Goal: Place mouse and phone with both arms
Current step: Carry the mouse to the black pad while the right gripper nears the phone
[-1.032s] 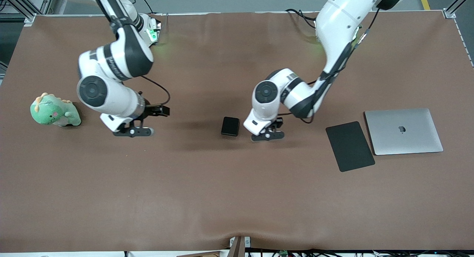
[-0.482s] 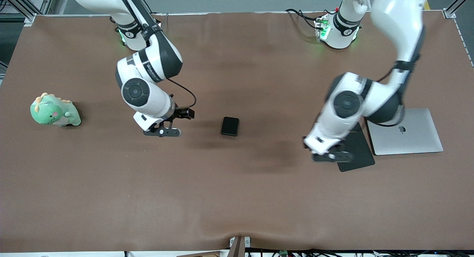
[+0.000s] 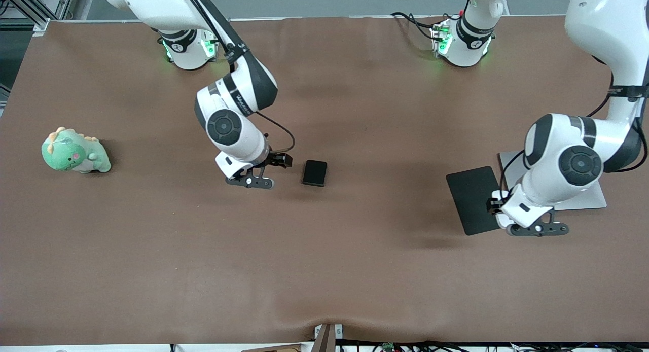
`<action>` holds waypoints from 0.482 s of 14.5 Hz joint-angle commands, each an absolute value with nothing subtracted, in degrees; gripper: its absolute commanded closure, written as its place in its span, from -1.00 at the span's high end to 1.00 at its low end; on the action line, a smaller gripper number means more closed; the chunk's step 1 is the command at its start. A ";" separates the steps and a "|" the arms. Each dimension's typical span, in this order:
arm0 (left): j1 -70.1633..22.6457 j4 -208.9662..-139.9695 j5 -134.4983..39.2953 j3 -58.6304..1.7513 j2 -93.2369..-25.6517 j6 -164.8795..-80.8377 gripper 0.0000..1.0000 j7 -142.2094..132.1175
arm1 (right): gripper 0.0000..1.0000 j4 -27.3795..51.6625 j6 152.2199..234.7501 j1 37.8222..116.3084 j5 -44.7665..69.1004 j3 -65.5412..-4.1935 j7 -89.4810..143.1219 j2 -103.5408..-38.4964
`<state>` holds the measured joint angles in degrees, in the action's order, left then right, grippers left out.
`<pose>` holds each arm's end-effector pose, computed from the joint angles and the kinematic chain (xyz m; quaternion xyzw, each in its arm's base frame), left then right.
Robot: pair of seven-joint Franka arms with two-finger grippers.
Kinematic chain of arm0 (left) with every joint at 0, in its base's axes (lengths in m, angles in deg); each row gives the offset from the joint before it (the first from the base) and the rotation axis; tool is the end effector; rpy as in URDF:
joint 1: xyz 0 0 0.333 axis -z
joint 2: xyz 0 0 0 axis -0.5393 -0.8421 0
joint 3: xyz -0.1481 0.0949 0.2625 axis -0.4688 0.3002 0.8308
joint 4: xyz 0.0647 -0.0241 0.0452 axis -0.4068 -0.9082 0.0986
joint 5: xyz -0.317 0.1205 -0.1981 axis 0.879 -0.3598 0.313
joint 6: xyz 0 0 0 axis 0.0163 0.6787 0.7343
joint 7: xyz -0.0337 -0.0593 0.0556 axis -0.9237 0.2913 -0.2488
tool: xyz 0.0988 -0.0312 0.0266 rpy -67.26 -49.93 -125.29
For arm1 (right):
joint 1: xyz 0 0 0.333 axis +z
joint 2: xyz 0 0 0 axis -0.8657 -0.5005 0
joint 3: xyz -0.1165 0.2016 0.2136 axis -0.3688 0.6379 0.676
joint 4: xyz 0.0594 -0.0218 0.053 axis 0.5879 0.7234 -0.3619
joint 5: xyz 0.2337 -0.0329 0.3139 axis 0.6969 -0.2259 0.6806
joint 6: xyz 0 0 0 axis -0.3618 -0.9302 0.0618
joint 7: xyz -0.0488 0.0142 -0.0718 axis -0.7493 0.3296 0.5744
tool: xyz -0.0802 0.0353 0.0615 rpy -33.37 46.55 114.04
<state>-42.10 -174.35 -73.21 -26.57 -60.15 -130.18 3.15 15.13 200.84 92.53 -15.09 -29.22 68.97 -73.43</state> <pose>0.6583 -0.0507 0.3237 -0.9984 0.0006 -0.0098 0.0561 0.5390 0.3552 0.2976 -0.9929 0.0866 0.0755 0.0322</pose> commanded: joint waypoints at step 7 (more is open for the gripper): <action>-46.78 -179.43 -73.73 -27.16 -56.41 -131.29 -0.69 2.39 | 1.00 10.85 206.52 96.34 -12.02 -29.51 72.54 -79.71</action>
